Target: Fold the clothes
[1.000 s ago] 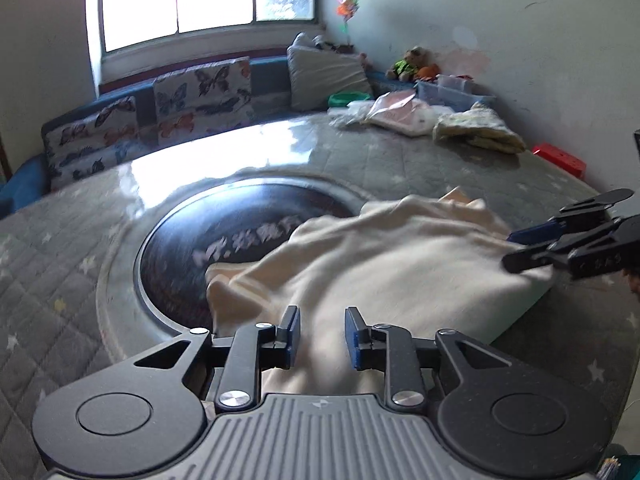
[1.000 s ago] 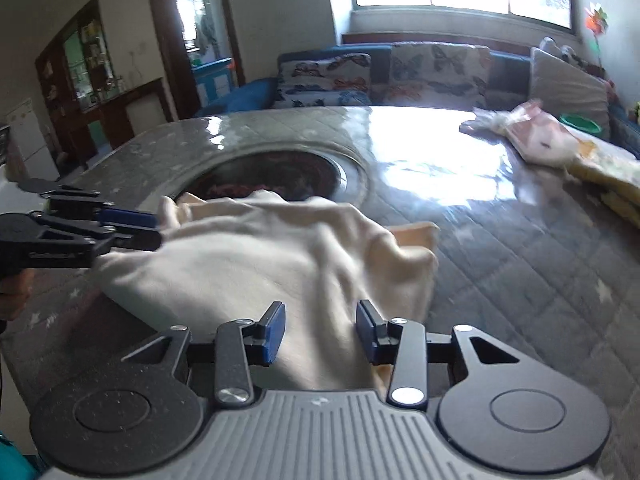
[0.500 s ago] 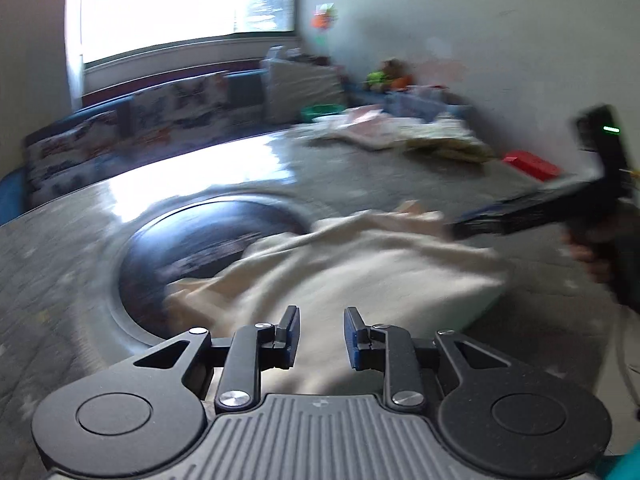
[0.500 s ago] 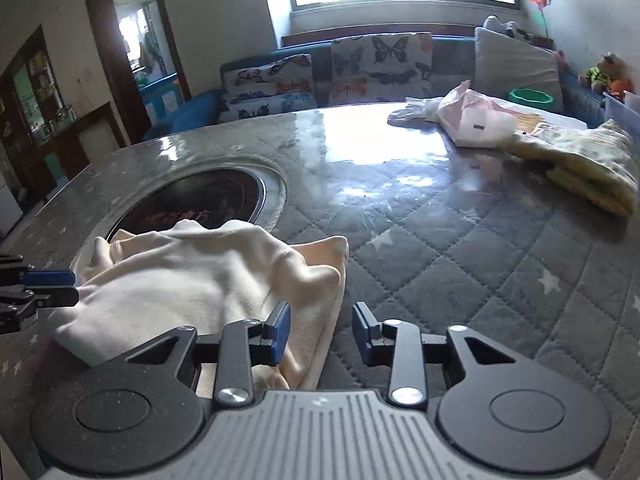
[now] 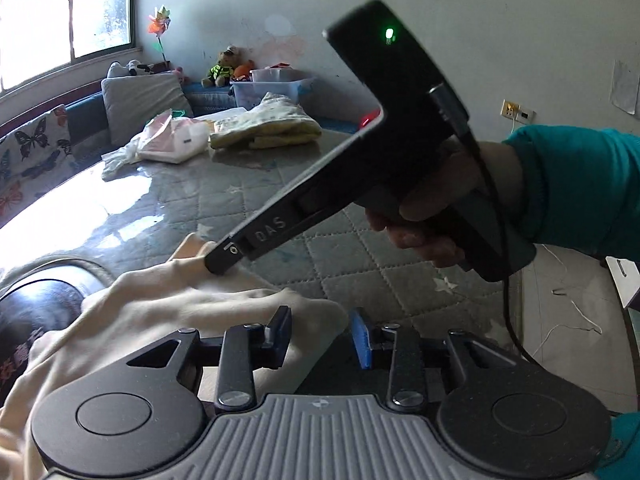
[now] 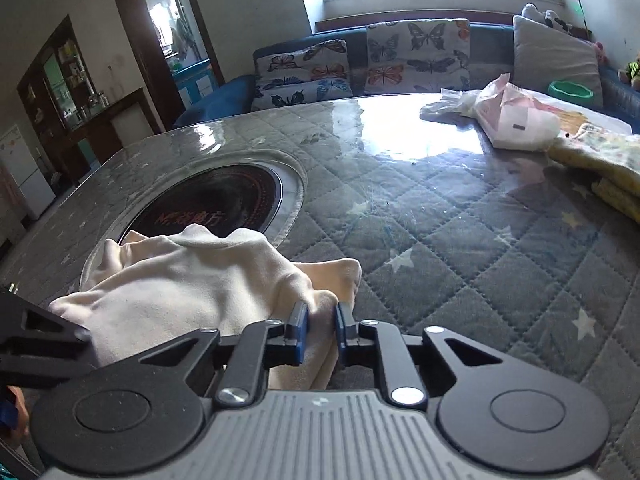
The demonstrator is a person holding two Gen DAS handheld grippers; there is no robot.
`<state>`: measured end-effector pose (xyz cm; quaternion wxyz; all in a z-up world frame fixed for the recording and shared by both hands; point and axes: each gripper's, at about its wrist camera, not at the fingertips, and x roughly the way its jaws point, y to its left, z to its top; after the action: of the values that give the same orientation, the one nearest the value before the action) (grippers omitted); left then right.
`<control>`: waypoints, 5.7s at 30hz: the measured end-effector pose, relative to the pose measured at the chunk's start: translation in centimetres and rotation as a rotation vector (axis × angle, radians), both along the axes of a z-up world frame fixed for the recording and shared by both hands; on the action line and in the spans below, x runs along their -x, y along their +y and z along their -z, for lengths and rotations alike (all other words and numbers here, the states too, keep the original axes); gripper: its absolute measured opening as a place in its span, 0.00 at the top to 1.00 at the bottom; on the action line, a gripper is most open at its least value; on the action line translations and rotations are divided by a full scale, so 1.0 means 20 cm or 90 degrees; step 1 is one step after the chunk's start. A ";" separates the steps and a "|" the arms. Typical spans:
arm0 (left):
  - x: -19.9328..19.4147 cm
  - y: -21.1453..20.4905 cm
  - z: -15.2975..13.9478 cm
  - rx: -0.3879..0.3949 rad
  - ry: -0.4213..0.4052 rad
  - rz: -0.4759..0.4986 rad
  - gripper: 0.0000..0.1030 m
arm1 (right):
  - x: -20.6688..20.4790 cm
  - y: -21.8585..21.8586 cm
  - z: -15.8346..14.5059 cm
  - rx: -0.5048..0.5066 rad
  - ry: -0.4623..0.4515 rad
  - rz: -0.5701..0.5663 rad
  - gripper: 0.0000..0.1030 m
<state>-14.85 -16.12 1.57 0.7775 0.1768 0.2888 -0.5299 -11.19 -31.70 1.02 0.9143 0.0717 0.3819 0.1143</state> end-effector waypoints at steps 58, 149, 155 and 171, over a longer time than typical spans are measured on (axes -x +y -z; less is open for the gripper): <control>-0.49 0.72 -0.03 0.046 0.021 -0.397 0.87 | 0.13 0.35 -0.08 0.091 -0.094 -0.061 0.57; 0.06 0.99 -0.10 0.034 -0.058 -0.715 0.00 | 0.57 0.62 -0.07 0.093 -0.138 -0.023 0.00; 0.10 1.01 -0.15 0.050 -0.090 -0.761 0.00 | 0.62 0.62 -0.09 0.098 -0.156 -0.015 0.00; 0.09 0.94 -0.09 0.060 0.063 -0.703 0.00 | 0.69 0.71 -0.10 0.124 -0.166 -0.036 0.00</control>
<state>-16.70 2.75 3.37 0.9324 -0.0609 0.3505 -0.0634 -24.97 -17.52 3.08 0.9552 -0.0438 0.2709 0.1110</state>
